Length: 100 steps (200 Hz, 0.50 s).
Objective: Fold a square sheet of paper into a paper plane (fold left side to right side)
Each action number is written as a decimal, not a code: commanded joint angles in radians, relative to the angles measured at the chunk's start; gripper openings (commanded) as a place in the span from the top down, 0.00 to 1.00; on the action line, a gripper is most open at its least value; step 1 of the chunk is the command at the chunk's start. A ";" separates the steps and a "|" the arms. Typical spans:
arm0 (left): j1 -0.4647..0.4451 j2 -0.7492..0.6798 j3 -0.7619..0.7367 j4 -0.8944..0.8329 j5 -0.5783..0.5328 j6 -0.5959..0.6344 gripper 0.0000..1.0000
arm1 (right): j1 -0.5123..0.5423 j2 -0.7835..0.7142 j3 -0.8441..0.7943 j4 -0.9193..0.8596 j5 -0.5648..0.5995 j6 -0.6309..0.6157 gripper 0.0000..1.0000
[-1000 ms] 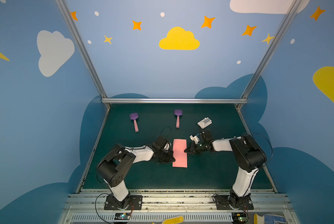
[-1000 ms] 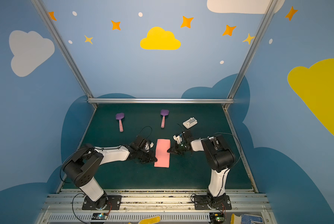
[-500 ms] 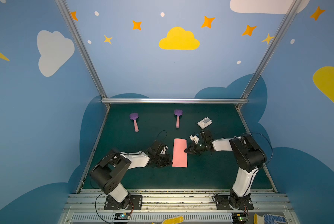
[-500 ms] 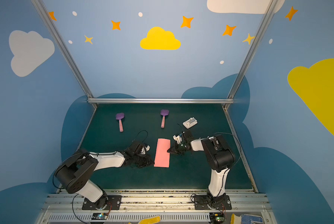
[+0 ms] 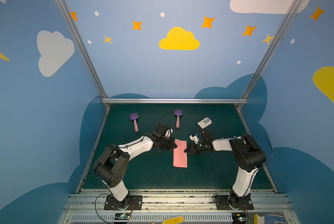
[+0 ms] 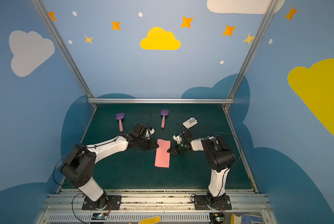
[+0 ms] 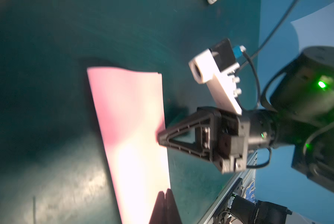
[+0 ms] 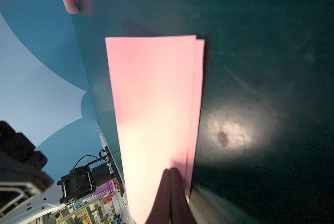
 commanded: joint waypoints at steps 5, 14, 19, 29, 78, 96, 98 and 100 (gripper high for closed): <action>0.032 0.113 0.094 -0.112 0.057 0.107 0.96 | -0.006 0.079 -0.042 -0.156 0.196 -0.026 1.00; 0.038 0.144 0.123 -0.118 0.063 0.121 0.96 | -0.005 0.077 -0.041 -0.157 0.195 -0.027 1.00; 0.042 0.160 0.139 -0.127 0.066 0.128 0.96 | -0.005 0.077 -0.041 -0.158 0.194 -0.029 1.00; 0.046 0.185 0.164 -0.140 0.071 0.147 0.96 | -0.005 0.077 -0.037 -0.163 0.194 -0.034 1.00; 0.063 0.243 0.177 -0.123 0.067 0.158 0.96 | -0.005 0.085 -0.004 -0.202 0.195 -0.071 1.00; 0.067 0.266 0.189 -0.126 0.072 0.165 0.96 | -0.005 0.089 0.001 -0.207 0.195 -0.075 1.00; 0.066 0.269 0.190 -0.127 0.072 0.165 0.96 | -0.005 0.089 0.002 -0.208 0.194 -0.074 1.00; 0.067 0.271 0.193 -0.128 0.073 0.167 0.96 | -0.005 0.090 0.002 -0.209 0.193 -0.075 1.00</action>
